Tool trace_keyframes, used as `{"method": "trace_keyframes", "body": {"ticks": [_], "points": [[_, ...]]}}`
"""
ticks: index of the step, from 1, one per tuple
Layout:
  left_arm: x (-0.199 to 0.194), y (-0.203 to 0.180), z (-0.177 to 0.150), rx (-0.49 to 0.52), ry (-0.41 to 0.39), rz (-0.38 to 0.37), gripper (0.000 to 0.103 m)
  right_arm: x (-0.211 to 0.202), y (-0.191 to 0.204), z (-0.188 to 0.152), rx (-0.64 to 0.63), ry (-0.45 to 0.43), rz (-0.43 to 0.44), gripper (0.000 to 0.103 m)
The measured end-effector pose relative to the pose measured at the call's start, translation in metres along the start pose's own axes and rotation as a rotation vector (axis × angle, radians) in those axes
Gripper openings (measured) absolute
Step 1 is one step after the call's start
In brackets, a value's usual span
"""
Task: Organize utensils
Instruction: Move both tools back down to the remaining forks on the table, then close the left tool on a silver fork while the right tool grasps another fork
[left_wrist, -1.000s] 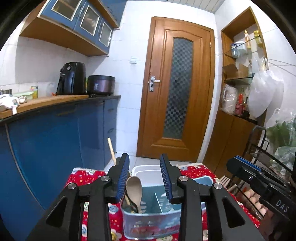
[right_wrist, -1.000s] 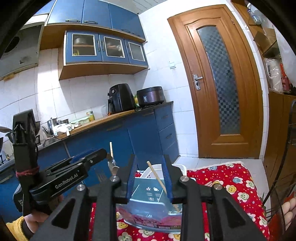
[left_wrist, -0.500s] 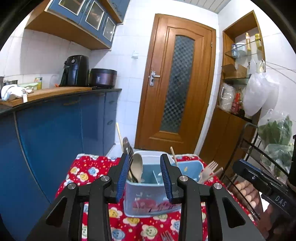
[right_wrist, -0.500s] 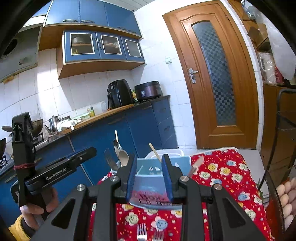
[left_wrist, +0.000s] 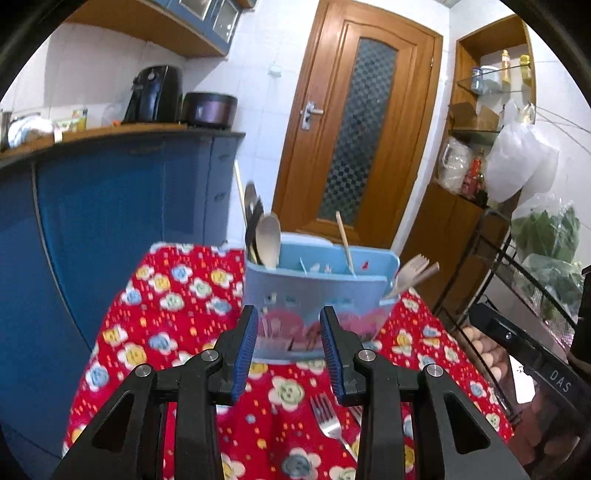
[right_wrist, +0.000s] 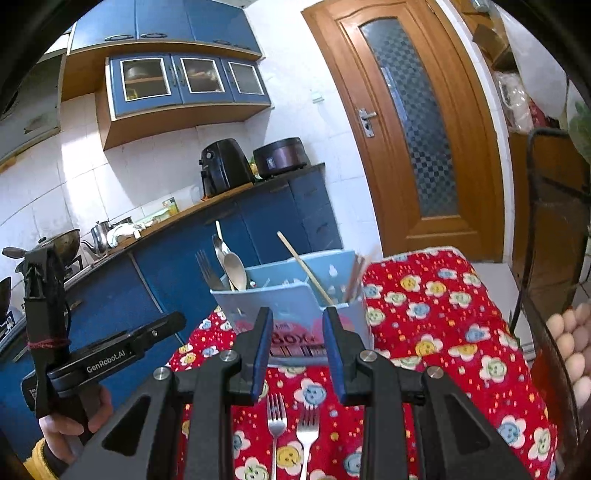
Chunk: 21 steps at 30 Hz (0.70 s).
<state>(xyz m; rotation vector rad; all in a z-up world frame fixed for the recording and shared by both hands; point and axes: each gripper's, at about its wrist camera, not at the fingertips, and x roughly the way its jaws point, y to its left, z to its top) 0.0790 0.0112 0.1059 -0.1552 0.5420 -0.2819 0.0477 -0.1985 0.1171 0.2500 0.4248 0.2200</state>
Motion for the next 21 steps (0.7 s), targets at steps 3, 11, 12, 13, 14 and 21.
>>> {"method": "trace_keyframes", "body": {"ticks": [3, 11, 12, 13, 14, 21], "points": [[0.005, 0.003, -0.01, -0.023, 0.035, -0.009, 0.036, -0.001, -0.005, -0.008, 0.015, 0.017, -0.007, 0.03], [0.022, 0.005, -0.03, -0.044, 0.106, 0.012, 0.036, 0.003, -0.018, -0.028, 0.038, 0.066, -0.039, 0.03], [0.024, 0.005, -0.033, -0.046, 0.113, 0.012, 0.036, 0.004, -0.02, -0.03, 0.043, 0.075, -0.043, 0.03], [0.027, 0.005, -0.035, -0.047, 0.124, 0.014, 0.036, 0.006, -0.022, -0.033, 0.047, 0.085, -0.046, 0.03], [0.029, 0.005, -0.037, -0.047, 0.135, 0.016, 0.036, 0.007, -0.025, -0.036, 0.052, 0.096, -0.05, 0.03], [0.047, 0.002, -0.05, -0.044, 0.191, 0.033, 0.036, 0.018, -0.04, -0.054, 0.076, 0.16, -0.078, 0.03]]}}
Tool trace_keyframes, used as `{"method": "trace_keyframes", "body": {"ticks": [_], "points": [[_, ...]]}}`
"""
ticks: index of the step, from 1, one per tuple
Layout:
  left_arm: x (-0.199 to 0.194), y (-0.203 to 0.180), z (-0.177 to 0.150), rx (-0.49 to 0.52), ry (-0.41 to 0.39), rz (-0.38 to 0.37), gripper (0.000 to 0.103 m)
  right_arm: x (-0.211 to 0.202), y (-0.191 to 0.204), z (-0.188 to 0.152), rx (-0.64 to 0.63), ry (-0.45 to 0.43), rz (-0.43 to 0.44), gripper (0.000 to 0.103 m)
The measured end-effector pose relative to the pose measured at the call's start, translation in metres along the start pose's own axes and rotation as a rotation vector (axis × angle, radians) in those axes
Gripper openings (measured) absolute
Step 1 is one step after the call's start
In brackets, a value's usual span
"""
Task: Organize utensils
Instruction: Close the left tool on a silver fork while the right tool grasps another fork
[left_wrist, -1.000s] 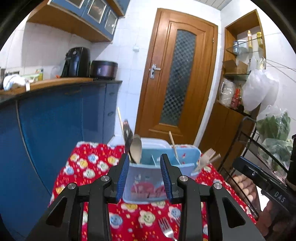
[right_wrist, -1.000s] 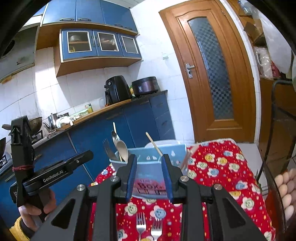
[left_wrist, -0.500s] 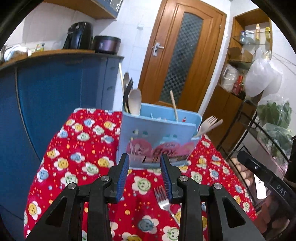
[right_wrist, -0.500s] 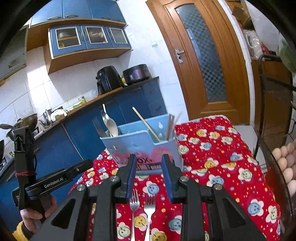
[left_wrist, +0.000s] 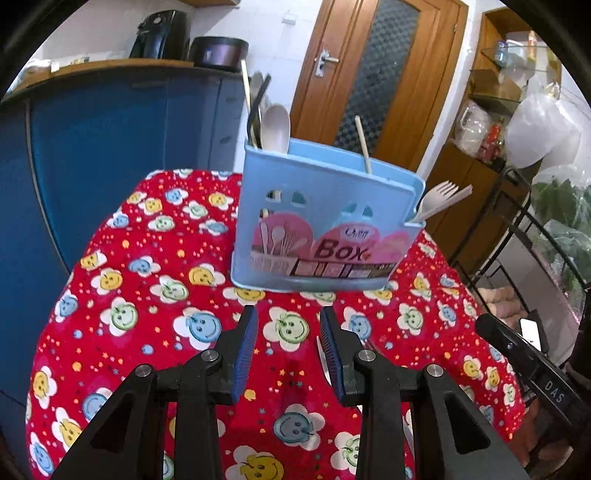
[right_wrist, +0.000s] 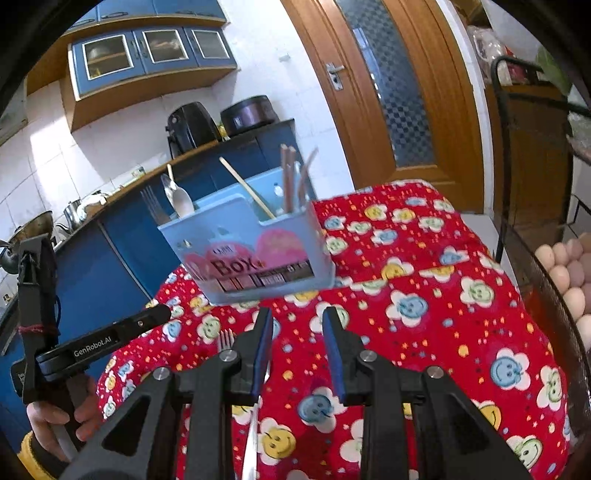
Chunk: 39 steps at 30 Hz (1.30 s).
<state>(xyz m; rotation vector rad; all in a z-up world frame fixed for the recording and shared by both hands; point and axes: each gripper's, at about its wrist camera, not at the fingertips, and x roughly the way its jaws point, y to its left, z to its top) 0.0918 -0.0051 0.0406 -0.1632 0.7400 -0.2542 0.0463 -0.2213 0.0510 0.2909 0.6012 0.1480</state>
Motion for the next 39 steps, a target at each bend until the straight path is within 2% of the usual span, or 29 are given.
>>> {"method": "trace_keyframes", "body": {"ticks": [5, 17, 23, 28, 33, 39], "points": [[0.018, -0.002, -0.007, -0.004, 0.061, 0.003, 0.036, 0.006, -0.01, -0.006, 0.024, 0.028, 0.002, 0.03], [0.058, -0.008, -0.024, -0.053, 0.207, -0.092, 0.036, 0.009, -0.023, -0.013, 0.055, 0.052, 0.009, 0.03], [0.066, -0.009, -0.027, -0.082, 0.219, -0.15, 0.035, 0.009, -0.027, -0.015, 0.067, 0.059, 0.008, 0.03], [0.072, -0.007, -0.025, -0.116, 0.232, -0.231, 0.035, 0.01, -0.026, -0.015, 0.067, 0.063, 0.01, 0.03], [0.077, -0.006, -0.024, -0.145, 0.238, -0.254, 0.011, 0.011, -0.025, -0.015, 0.063, 0.066, 0.011, 0.03], [0.076, -0.006, -0.025, -0.129, 0.225, -0.254, 0.006, 0.013, -0.023, -0.015, 0.055, 0.07, 0.012, 0.03]]}}
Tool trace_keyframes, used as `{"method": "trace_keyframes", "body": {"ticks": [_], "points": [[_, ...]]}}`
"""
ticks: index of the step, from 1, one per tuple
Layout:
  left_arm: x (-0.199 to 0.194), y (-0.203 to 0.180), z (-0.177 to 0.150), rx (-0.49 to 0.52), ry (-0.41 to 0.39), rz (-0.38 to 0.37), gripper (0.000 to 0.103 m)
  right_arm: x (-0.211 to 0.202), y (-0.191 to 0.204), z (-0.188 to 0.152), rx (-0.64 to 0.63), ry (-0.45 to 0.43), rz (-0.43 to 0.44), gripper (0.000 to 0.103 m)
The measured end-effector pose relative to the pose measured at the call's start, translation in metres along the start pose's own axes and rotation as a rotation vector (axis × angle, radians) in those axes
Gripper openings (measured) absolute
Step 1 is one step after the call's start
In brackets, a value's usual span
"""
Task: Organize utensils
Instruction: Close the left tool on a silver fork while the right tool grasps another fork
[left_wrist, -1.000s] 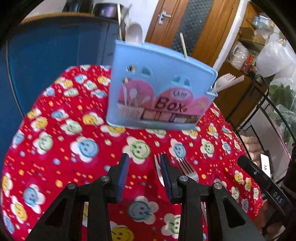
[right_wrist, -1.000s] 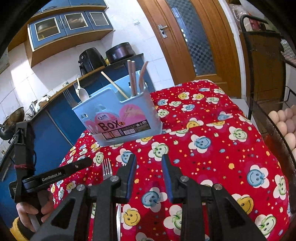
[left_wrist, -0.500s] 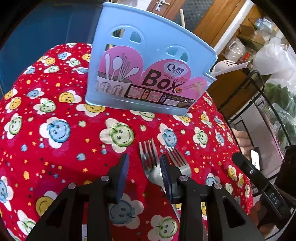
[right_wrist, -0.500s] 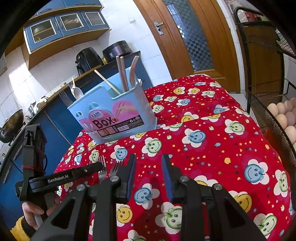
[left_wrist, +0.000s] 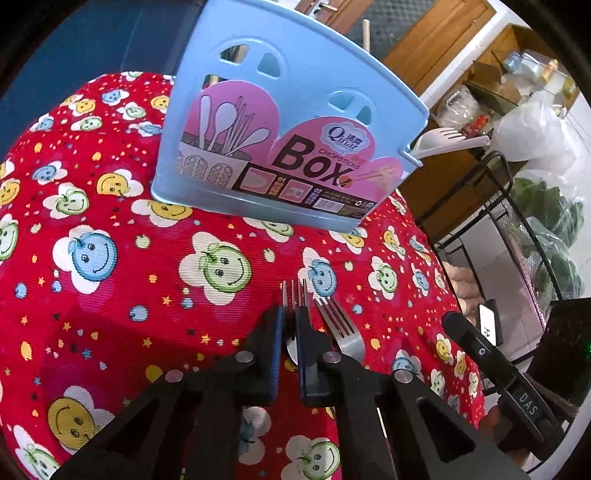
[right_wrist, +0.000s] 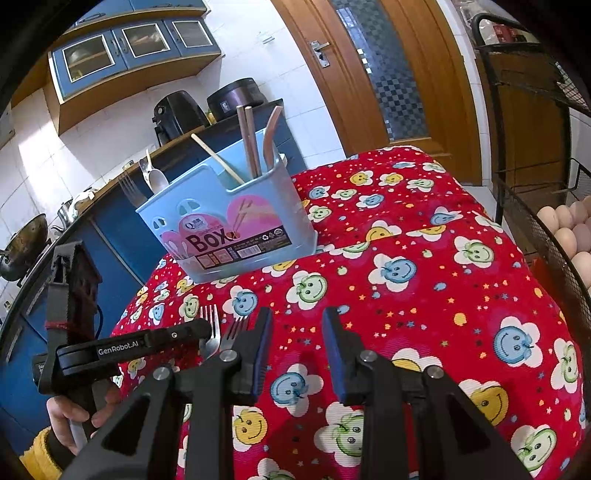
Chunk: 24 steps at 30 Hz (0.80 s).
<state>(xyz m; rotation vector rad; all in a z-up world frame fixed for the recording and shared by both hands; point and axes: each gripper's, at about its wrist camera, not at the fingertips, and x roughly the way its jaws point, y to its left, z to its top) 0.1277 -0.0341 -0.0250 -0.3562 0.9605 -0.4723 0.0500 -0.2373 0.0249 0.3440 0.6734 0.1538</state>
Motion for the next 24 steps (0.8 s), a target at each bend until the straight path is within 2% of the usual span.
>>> {"method": "trace_keyframes", "body": {"ticks": [14, 20, 24], "points": [[0.01, -0.002, 0.002, -0.034, 0.033, -0.066, 0.006, 0.002, -0.002, 0.0, -0.001, 0.009, -0.003, 0.03], [0.003, -0.017, 0.002, 0.053, -0.015, -0.025, 0.002, 0.003, 0.001, 0.0, -0.017, 0.022, -0.002, 0.03], [-0.001, -0.014, 0.004, 0.04, -0.025, -0.015, 0.002, 0.006, 0.004, 0.0, -0.026, 0.044, 0.028, 0.03]]}}
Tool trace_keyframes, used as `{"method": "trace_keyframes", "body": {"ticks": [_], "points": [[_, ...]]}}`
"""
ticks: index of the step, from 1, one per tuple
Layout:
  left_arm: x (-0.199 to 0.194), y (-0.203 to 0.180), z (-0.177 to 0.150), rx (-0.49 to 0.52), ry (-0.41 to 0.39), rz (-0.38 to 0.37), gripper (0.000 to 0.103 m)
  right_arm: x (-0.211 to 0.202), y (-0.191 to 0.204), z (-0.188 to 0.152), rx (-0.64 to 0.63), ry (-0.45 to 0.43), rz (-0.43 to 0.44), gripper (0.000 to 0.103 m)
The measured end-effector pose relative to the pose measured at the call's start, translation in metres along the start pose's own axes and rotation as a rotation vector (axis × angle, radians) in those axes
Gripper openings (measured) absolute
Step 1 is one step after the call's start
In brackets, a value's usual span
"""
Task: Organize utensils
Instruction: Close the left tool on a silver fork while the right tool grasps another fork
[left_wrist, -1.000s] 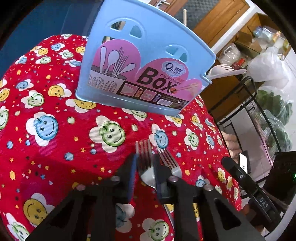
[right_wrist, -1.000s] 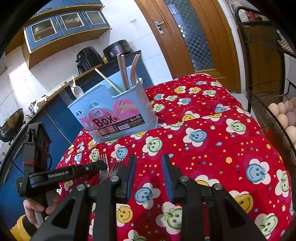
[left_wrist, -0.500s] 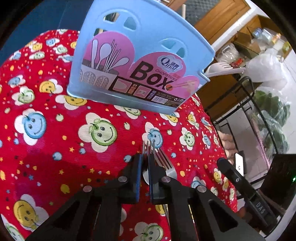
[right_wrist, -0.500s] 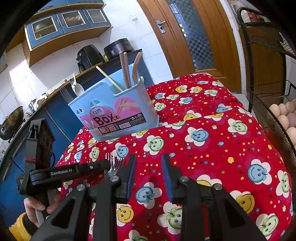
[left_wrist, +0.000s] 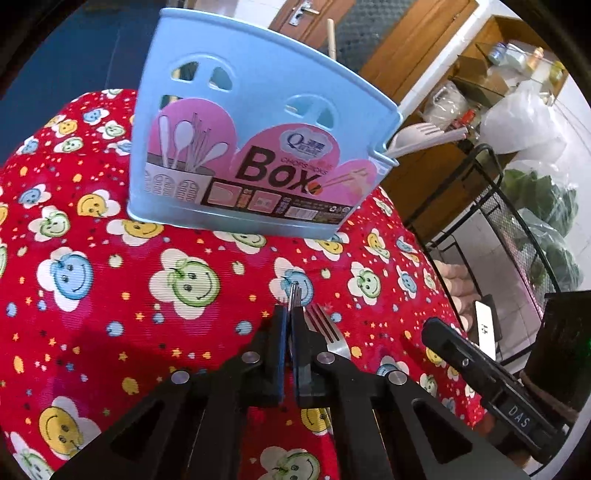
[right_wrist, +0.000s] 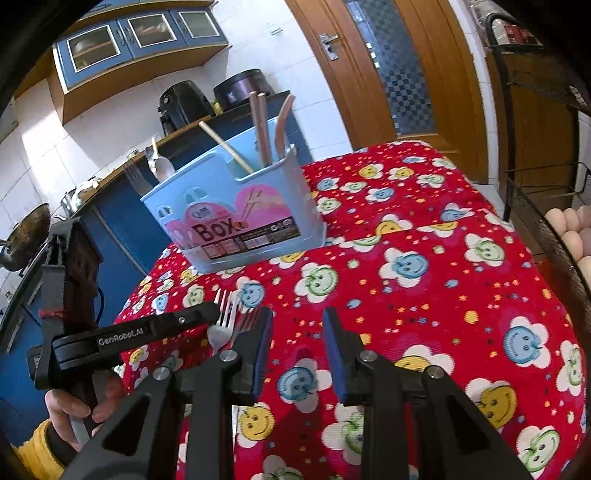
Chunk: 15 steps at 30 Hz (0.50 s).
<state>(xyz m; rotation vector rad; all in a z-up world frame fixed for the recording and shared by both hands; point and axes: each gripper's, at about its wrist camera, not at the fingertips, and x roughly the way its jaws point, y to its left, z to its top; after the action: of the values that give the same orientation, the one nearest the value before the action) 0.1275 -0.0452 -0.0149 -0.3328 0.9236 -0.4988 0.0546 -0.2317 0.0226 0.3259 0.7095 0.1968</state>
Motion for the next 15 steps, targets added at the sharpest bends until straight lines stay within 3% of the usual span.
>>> {"method": "trace_keyframes", "body": {"ticks": [6, 11, 15], "points": [[-0.014, 0.004, 0.002, 0.024, -0.027, 0.058, 0.001, 0.016, 0.011, 0.0, -0.034, 0.086, 0.048, 0.03], [-0.04, 0.006, 0.007, 0.069, -0.102, 0.086, 0.001, 0.034, 0.016, -0.001, -0.032, 0.157, 0.081, 0.03], [-0.044, 0.015, 0.01, 0.062, -0.093, 0.086, 0.001, 0.048, 0.018, -0.002, -0.023, 0.212, 0.093, 0.03]]}}
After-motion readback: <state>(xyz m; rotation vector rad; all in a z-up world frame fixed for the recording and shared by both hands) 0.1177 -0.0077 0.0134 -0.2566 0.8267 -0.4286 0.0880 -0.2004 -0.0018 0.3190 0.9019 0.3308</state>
